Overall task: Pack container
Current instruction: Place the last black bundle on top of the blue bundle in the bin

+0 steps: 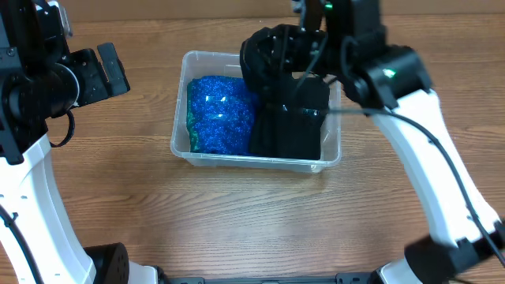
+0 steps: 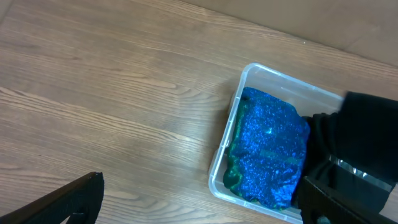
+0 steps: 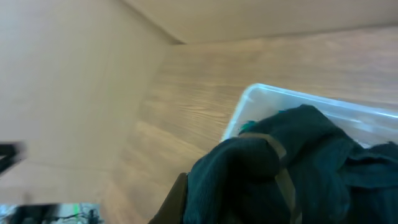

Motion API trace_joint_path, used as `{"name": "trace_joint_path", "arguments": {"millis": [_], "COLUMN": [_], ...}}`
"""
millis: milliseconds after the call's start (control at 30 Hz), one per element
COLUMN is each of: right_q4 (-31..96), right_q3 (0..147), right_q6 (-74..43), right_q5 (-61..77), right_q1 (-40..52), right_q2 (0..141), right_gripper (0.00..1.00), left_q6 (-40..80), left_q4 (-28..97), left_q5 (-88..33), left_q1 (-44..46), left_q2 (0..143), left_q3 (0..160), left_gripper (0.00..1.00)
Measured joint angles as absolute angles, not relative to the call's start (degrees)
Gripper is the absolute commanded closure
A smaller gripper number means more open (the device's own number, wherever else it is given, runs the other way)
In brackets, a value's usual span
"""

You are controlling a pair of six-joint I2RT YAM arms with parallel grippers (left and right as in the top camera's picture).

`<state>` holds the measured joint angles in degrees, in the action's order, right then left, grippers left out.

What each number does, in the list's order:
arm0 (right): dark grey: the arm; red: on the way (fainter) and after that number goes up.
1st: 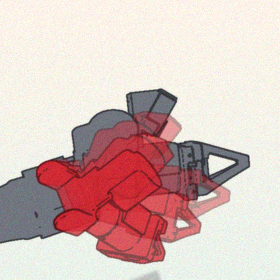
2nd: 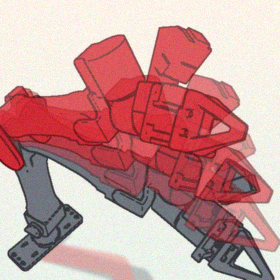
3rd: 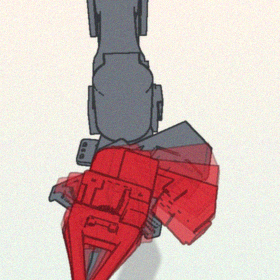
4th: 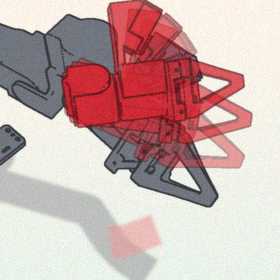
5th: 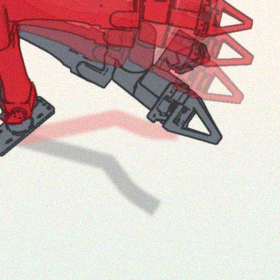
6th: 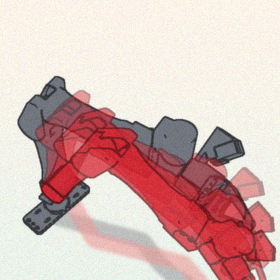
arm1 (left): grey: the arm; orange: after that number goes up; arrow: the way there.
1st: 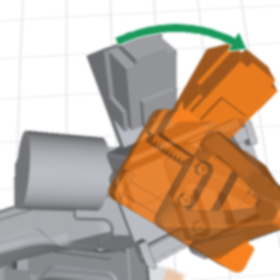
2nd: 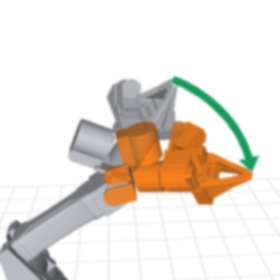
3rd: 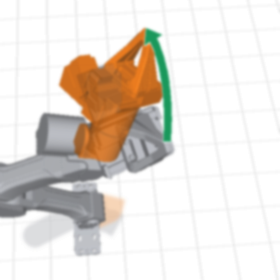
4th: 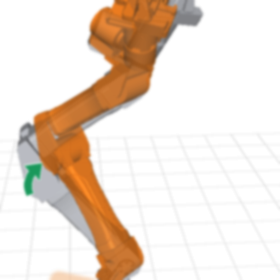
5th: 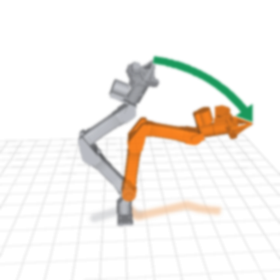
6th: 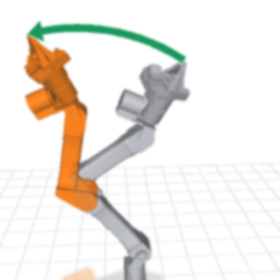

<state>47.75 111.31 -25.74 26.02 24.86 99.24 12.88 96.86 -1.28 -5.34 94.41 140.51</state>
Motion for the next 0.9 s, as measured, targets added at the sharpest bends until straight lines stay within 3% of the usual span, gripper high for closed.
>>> {"name": "trace_joint_path", "arguments": {"millis": [533, 767, 900], "right_q4": [47.94, 59.31, 68.75], "right_q3": [110.69, 110.76, 110.74], "right_q6": [-19.81, -19.05, -16.27], "right_q5": [15.14, 14.63, 14.26], "right_q1": [24.86, 25.26, 26.44], "right_q2": [108.14, 108.14, 108.14], "right_gripper": [0.95, 0.83, 0.67], "left_q6": [12.88, 12.88, 12.88], "left_q4": [96.86, 96.88, 96.86], "left_q5": [-1.28, -1.28, -1.28], "left_q1": [-5.34, -5.34, -5.34], "left_q2": [94.41, 94.41, 94.41], "left_q3": [140.51, 140.51, 140.51], "left_gripper": [0.0, 0.0, 0.0]}}
